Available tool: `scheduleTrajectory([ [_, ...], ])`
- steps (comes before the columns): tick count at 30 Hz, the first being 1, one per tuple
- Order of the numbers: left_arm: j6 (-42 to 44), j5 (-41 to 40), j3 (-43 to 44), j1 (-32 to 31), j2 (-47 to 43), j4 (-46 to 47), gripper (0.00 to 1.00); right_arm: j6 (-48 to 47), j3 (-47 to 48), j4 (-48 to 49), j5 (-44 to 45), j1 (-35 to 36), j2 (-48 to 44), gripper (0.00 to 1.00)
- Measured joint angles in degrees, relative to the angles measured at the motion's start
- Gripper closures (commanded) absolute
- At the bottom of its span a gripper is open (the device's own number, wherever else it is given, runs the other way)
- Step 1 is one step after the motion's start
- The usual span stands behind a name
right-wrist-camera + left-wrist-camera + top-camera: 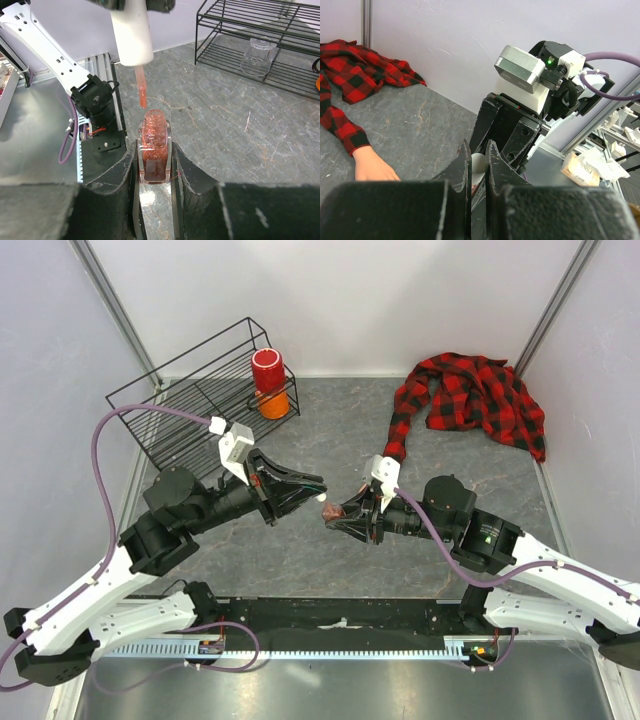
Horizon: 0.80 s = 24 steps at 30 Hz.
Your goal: Paint the nails
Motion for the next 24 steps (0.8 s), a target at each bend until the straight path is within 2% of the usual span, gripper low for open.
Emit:
scheduleTrajectory([
  [24, 0.00, -0.15, -0.02, 0.00, 0.76, 0.02, 0.98, 0.11, 0.00, 0.57, -0.11, 0.00, -0.57, 1.00],
])
